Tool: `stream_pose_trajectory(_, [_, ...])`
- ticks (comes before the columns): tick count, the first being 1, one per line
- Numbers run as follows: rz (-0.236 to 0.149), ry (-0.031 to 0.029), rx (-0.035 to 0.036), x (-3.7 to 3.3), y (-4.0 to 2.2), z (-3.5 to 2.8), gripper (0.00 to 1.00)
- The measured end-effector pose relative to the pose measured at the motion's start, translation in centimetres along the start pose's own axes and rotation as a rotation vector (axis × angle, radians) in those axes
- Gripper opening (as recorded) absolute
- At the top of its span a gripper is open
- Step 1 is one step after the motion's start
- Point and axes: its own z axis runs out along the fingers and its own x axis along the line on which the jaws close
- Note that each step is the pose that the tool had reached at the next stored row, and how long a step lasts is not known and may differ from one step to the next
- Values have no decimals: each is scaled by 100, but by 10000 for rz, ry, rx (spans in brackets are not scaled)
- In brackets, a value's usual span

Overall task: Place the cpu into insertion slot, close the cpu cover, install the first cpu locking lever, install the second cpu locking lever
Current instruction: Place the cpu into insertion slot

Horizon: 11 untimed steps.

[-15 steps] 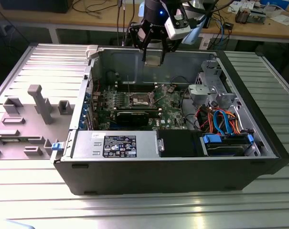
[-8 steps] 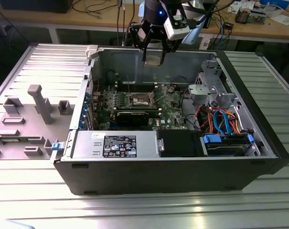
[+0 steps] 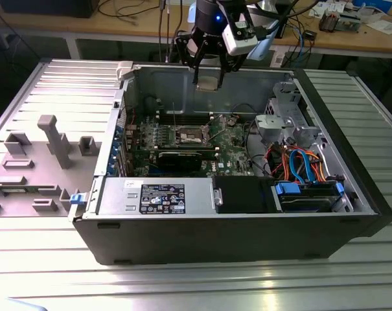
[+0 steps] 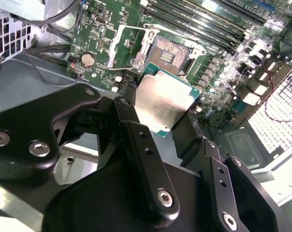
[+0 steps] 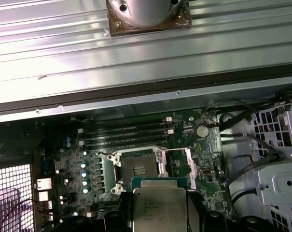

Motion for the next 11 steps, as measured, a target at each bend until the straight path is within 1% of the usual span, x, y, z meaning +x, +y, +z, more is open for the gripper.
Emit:
stream_pose_trajectory(5, [89,-11,24,-1,-1,0,54])
stream_pose_trajectory(9, [549,-50,21,0,-1,4,54])
stream_pose_trajectory(11, [716,-64,18,-1,-2,6,54])
